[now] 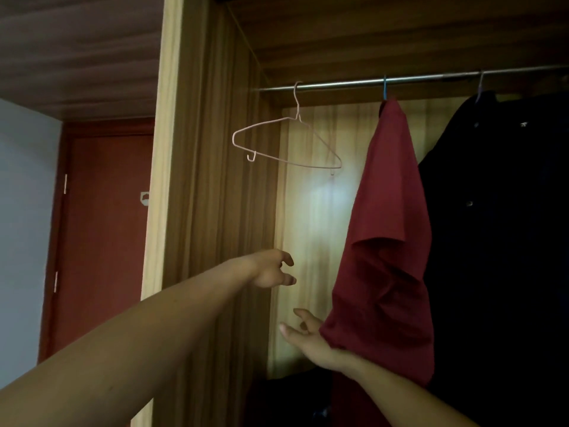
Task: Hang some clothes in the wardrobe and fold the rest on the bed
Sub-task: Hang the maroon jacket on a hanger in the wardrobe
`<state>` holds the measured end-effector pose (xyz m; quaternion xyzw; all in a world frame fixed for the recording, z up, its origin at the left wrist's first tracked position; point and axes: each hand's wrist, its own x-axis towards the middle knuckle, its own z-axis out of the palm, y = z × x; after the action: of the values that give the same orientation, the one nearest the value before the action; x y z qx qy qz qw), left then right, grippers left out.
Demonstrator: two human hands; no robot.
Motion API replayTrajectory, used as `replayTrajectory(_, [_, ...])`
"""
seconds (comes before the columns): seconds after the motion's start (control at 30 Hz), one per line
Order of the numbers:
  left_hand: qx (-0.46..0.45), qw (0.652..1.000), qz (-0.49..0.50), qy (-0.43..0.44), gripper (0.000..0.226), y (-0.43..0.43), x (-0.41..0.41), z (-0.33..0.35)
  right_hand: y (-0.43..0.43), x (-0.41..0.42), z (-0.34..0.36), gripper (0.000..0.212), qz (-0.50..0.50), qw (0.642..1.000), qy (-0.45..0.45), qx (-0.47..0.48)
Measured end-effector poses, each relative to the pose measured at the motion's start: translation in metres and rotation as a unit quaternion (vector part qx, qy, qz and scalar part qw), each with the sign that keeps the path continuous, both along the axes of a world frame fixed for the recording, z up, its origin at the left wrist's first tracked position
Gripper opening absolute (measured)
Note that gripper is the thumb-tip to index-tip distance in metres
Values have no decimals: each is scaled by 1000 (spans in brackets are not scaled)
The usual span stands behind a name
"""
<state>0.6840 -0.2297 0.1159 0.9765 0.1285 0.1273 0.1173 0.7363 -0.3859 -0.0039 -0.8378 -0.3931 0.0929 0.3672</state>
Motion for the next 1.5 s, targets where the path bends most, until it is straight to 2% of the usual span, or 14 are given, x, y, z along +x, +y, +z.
replayTrajectory(0.1, [15,1000,-9,-4,64,8,-7,8,9,-6,16,86,2,999,10,33])
replayTrajectory(0.27, [41,999,-12,-22,64,20,-12,30,21,1,60,86,-23,997,-31,63])
replayTrajectory(0.5, [75,980,20,-181,52,26,-6,103,11,36,170,84,-121,966,-186,135])
replayTrajectory(0.63, [94,942,3,-323,36,23,-4,149,-5,53,226,89,-142,947,-229,177])
replayTrajectory(0.7, [141,914,18,-379,32,22,-4,170,-10,62,246,87,-160,939,-252,169])
replayTrajectory(0.8, [269,858,117,-422,34,24,-4,198,-14,76,271,88,-162,936,-269,160])
replayTrajectory(0.87, [295,843,175,-415,39,28,-3,212,-16,84,285,87,-161,934,-281,150])
replayTrajectory(1.0, [206,881,218,-367,74,46,0,230,-16,97,306,83,-171,924,-324,110])
replayTrajectory(1.03, [183,888,211,-365,76,50,1,231,-16,100,309,81,-173,921,-335,98])
replayTrajectory(1.07, [165,894,201,-366,68,54,2,232,-17,102,312,80,-174,918,-347,86])
replayTrajectory(1.17, [113,903,186,-370,15,54,7,236,-19,106,315,75,-189,899,-392,53])
replayTrajectory(1.2, [96,906,177,-373,5,51,11,237,-21,107,317,73,-199,890,-408,43])
replayTrajectory(1.33, [31,903,124,-410,22,29,23,240,-30,107,326,66,-236,846,-478,-8])
replayTrajectory(1.5, [-4,895,101,-435,15,-4,17,249,-41,107,342,59,-284,763,-577,-74])
